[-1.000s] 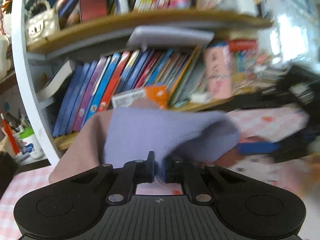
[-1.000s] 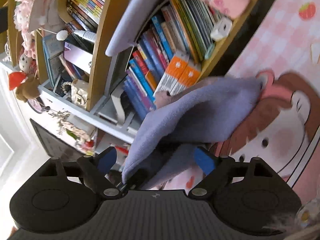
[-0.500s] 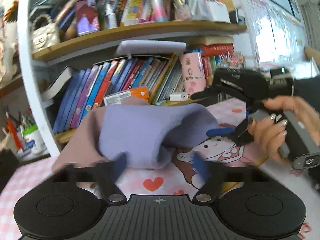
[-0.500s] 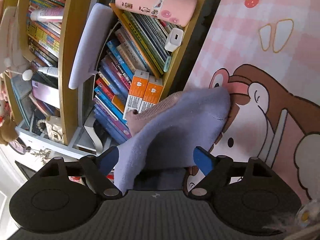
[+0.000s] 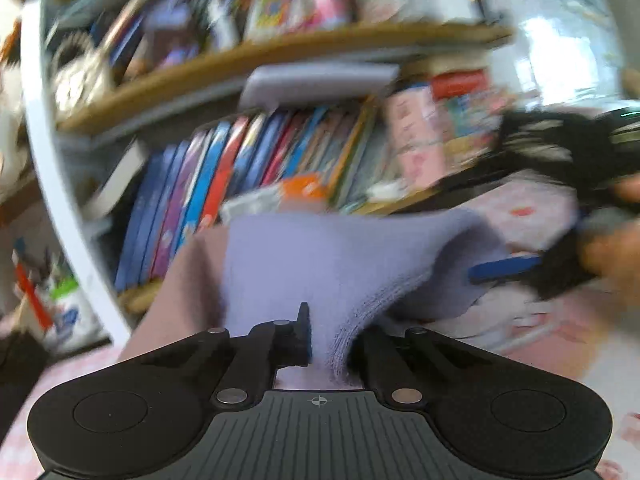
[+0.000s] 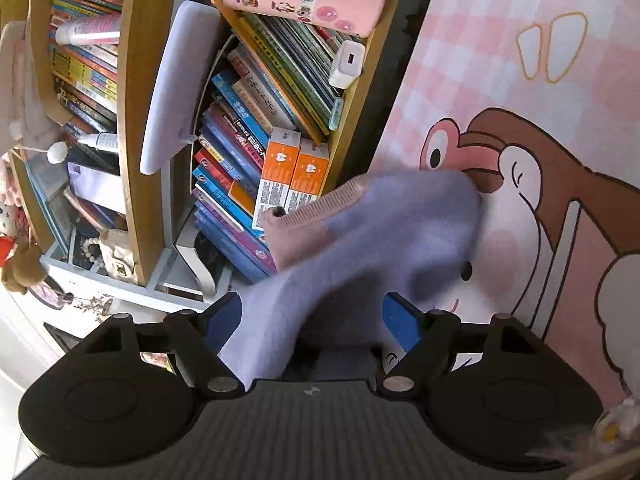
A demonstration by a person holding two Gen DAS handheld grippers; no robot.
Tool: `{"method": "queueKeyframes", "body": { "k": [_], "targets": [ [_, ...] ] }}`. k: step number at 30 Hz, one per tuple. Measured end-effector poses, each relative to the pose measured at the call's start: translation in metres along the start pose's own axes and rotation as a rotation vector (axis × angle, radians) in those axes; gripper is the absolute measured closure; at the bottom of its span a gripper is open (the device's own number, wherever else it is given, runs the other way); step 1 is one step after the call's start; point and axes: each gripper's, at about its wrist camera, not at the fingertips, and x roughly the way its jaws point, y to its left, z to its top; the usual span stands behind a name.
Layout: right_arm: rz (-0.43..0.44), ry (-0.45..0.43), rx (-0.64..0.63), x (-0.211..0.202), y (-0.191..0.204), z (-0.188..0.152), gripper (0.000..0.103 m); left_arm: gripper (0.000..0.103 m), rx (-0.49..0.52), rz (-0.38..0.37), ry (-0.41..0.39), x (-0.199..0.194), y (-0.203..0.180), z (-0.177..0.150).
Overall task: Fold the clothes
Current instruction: 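Grasp the lavender sweater edge with the left gripper while the right gripper grasps beside it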
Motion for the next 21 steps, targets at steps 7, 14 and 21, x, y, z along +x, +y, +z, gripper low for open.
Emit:
{"method": "queueKeyframes", "body": {
  "k": [7,14,21],
  "targets": [
    [-0.042,-0.075,-0.063,-0.034,0.023,-0.003,0.091,0.100,0.033,-0.138,-0.033,-0.078,-0.020,-0.003],
    [0.250,-0.321,-0.618,-0.126,0.189,-0.029,0.091,0.100,-0.206,-0.578,-0.366,-0.147,0.012,0.059],
    [0.321,-0.332,-0.986,-0.118,0.294,-0.076,0.092,0.100,-0.451,-0.917,-0.642,-0.179,0.081,0.076]
  ]
}}
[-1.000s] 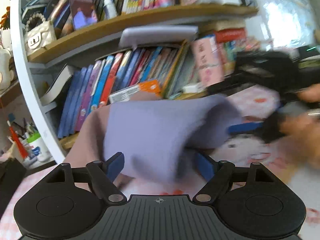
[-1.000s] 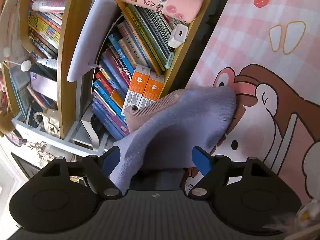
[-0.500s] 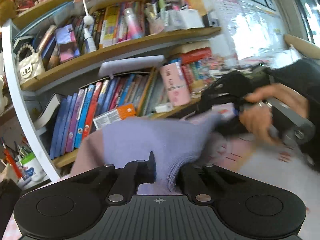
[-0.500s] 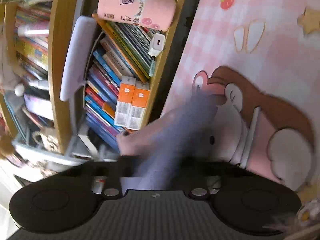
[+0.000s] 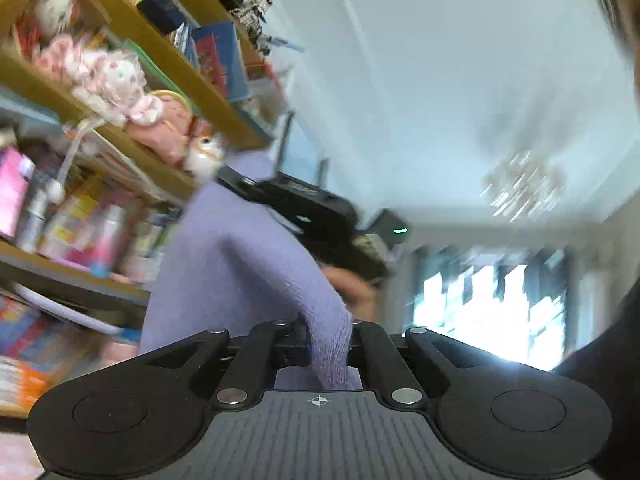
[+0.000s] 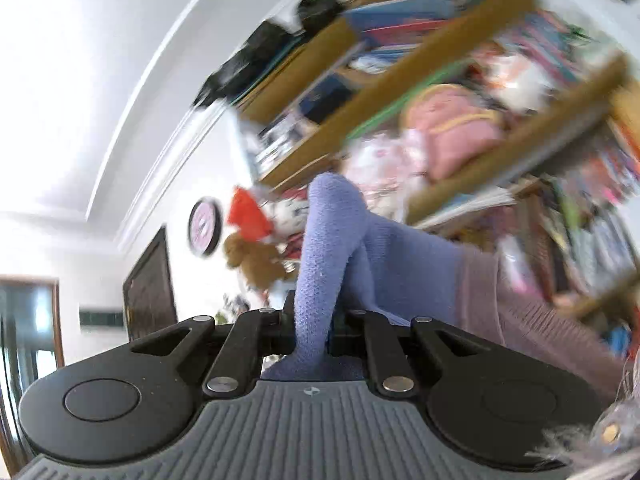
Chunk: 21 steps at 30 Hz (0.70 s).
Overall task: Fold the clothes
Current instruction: 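Lift the sweater with both grippers and shake it open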
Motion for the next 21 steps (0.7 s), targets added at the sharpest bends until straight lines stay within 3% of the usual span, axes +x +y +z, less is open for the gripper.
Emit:
{"method": "queueKeyframes", "body": {
  "k": [2,4,10,13,18,20,21],
  "targets": [
    [0.005,0.049,-0.058,0.022,0.016,-0.001,0.091,0.099,-0.062,0.057,0.056,-0.012,0.018,-0.015],
    [-0.048,0.171,-0.058,0.052,0.009,-0.039,0.091,0.098,-0.122,0.127,0.122,-0.025,0.037,-0.033],
    [-0.329,0.576,-0.033,0.116,-0.054,-0.203,0.091,0.097,-0.284,0.619,0.410,-0.076,0.095,-0.106],
    [-0.326,0.642,0.029,0.128,-0.071,-0.242,0.091,0.095,-0.322,0.680,0.414,-0.098,0.108,-0.120],
    [-0.296,0.665,-0.049,0.157,-0.060,-0.247,0.091,0.093,-0.302,0.737,0.415,-0.102,0.118,-0.119],
    [-0.269,0.696,-0.059,0.172,-0.059,-0.253,0.088,0.084,-0.285,0.767,0.421,-0.103,0.116,-0.118],
    [-0.260,0.713,-0.063,0.178,-0.058,-0.257,0.084,0.074,-0.273,0.794,0.422,-0.105,0.113,-0.116]
  ]
}}
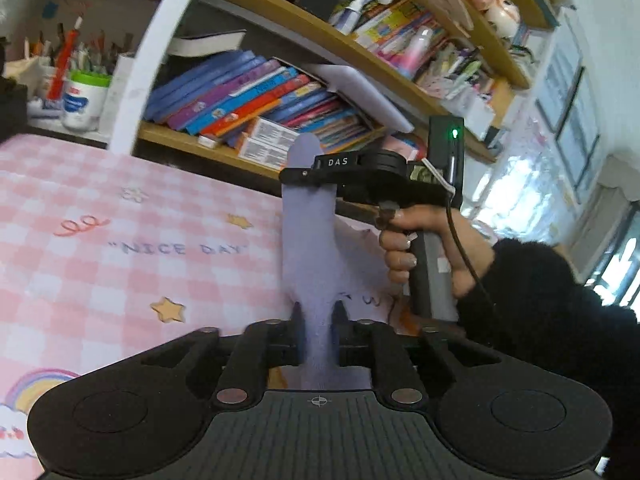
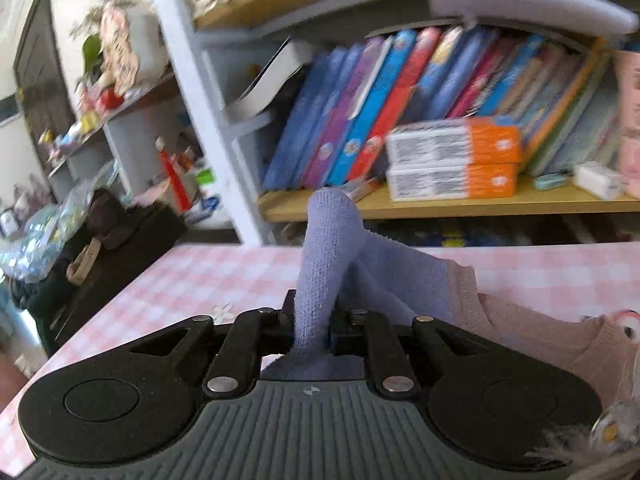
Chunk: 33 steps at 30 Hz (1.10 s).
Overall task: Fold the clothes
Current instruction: 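Lift the sweater with both grippers and shake it open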
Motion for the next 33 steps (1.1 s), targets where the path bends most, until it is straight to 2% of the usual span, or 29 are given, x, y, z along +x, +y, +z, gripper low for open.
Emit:
{"method": "queueKeyframes", "body": {
  "k": [1,2,3,4,9,13,17,20,23,27,30,32,33],
  "targets": [
    [-0.005,0.012,-0.007,0.003,0.003,-0.003,0.074,0.061,0.005,0.032,-0.006,-0.005,-0.001,0.000],
    [-0.009,0.012,-0.014,0.002,0.007,-0.006,0.057,0.054,0.016,0.065,-0.019,-0.012,-0.001,-0.001],
    [-0.002,0.002,-0.022,-0.002,0.007,-0.010,0.050,0.037,0.031,0.098,-0.033,-0.020,-0.001,-0.002],
    [0.013,-0.012,-0.034,-0.009,0.008,-0.013,0.042,0.028,0.045,0.131,-0.047,-0.027,-0.001,-0.002],
    [0.007,-0.023,-0.129,-0.056,0.001,-0.031,0.039,0.027,0.072,0.216,-0.087,-0.050,0.004,0.006],
    [-0.037,0.001,-0.172,-0.102,-0.018,-0.049,0.037,0.027,0.104,0.151,-0.096,-0.040,-0.013,0.014],
    [-0.080,0.006,-0.116,-0.142,-0.048,-0.073,0.037,0.027,0.136,0.078,-0.104,-0.028,-0.031,0.023],
    [-0.130,-0.005,-0.057,-0.164,-0.066,-0.091,0.037,0.027,0.216,0.029,-0.053,-0.001,-0.058,0.023],
    [-0.143,-0.013,-0.018,-0.188,-0.076,-0.107,0.037,0.027,0.323,-0.013,-0.008,0.029,-0.087,0.024],
    [-0.203,0.028,-0.076,-0.213,-0.076,-0.127,0.039,0.027,0.468,-0.068,0.050,0.068,-0.125,0.025],
    [-0.285,0.075,-0.136,-0.222,-0.078,-0.141,0.049,0.027,0.576,-0.110,0.094,0.097,-0.154,0.026],
    [-0.326,0.095,-0.157,-0.225,-0.081,-0.149,0.061,0.028,0.648,-0.138,0.123,0.116,-0.173,0.027],
    [-0.337,0.098,-0.163,-0.225,-0.082,-0.152,0.062,0.028,0.674,-0.143,0.138,0.127,-0.180,0.026]
  ]
}}
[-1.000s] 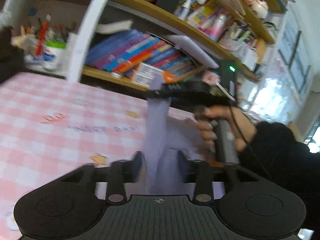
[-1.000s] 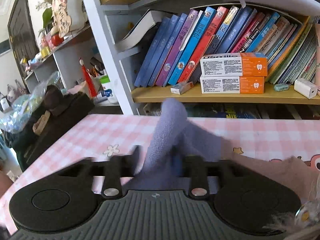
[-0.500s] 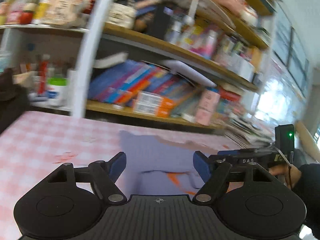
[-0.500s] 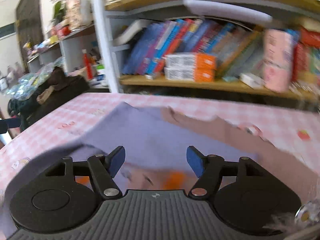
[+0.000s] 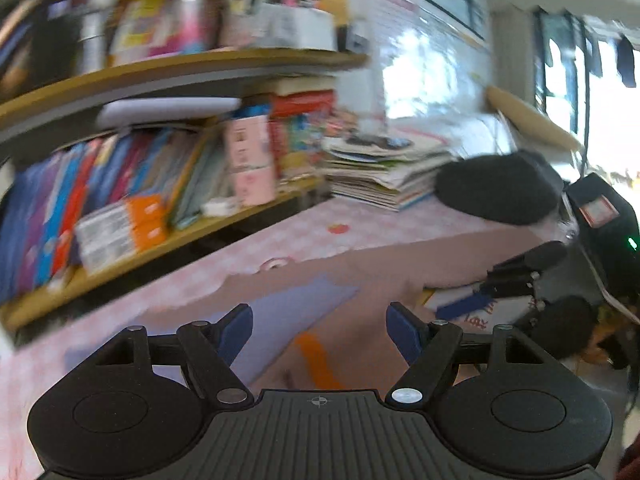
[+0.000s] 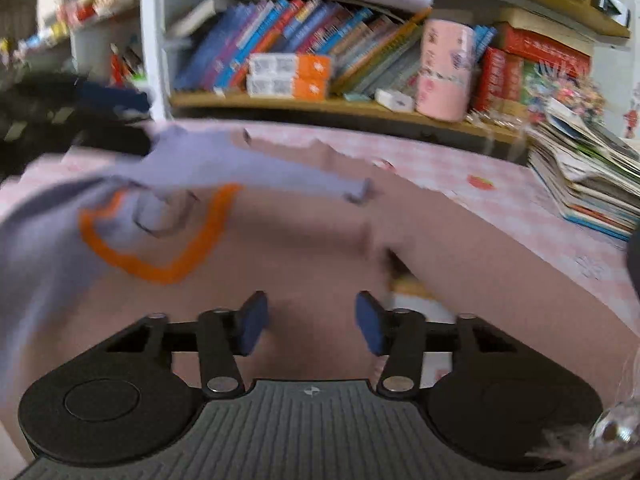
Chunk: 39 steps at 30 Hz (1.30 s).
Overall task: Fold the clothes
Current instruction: 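Lift the sweater with both grippers and shake it open, then lay the sweater flat on the mat, releasing the right gripper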
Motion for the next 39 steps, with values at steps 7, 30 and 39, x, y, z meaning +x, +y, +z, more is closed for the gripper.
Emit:
{"method": "queueKeyframes", "body": {
  "k": [7,30,39],
  "targets": [
    [0.057,0.007,0.011,-0.011,-0.008,-0.012,0.083,0.061,0.111,-0.016,0.117,0.077,-0.020,0.014],
    [0.075,0.013,0.014,-0.038,-0.009,-0.028,0.084,0.059,0.207,0.062,0.179,0.128,-0.044,-0.002],
    [0.077,0.007,0.017,-0.039,-0.009,-0.029,0.084,0.059,0.281,0.089,0.167,0.129,-0.051,-0.003]
  ]
}}
